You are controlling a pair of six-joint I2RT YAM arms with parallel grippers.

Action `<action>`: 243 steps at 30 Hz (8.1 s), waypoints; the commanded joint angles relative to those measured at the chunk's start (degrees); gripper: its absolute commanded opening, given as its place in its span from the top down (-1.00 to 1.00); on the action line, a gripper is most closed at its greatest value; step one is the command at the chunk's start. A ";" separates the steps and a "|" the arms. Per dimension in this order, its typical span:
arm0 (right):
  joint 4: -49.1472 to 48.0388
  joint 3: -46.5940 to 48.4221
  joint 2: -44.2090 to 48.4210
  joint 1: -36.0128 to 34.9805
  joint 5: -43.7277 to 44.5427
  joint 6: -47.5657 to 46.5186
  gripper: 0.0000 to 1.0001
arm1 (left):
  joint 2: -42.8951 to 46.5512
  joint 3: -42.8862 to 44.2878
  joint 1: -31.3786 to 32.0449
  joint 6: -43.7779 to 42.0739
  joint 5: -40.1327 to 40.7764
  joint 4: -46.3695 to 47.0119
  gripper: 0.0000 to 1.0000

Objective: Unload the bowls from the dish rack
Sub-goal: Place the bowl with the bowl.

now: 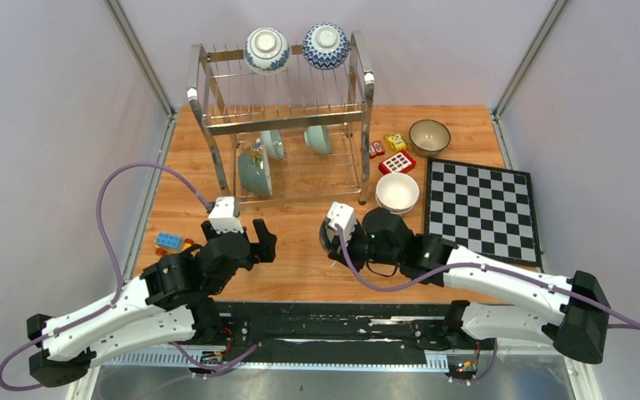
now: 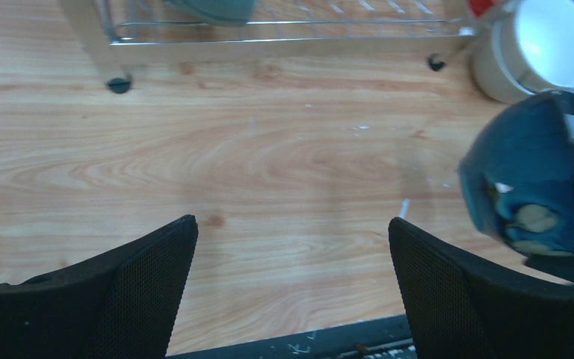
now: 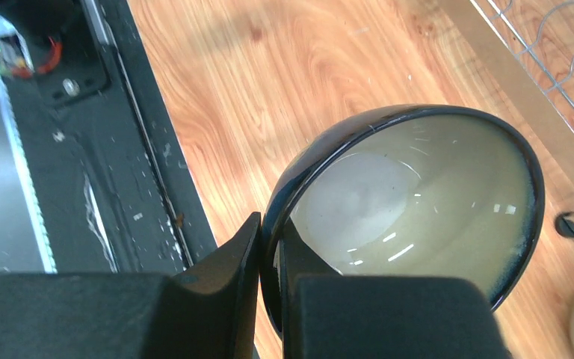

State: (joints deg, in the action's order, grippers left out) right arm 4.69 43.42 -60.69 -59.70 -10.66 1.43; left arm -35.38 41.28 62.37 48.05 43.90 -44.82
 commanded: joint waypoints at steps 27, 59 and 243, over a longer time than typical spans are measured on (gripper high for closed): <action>24.37 12.03 -11.18 -29.89 27.54 -28.34 0.94 | -20.66 11.52 4.25 -17.54 -27.19 4.51 -0.84; 24.15 16.60 -17.18 -32.15 28.52 -30.10 0.94 | -31.56 15.82 7.77 -17.41 -20.88 -1.33 0.78; 25.13 63.14 -46.37 67.00 16.17 36.58 0.94 | 4.42 -12.03 3.11 4.44 -4.76 8.86 -1.00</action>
State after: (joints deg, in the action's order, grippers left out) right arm 35.27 100.01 -104.12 6.46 8.14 34.81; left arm -29.36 28.53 65.69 52.69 36.42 -35.03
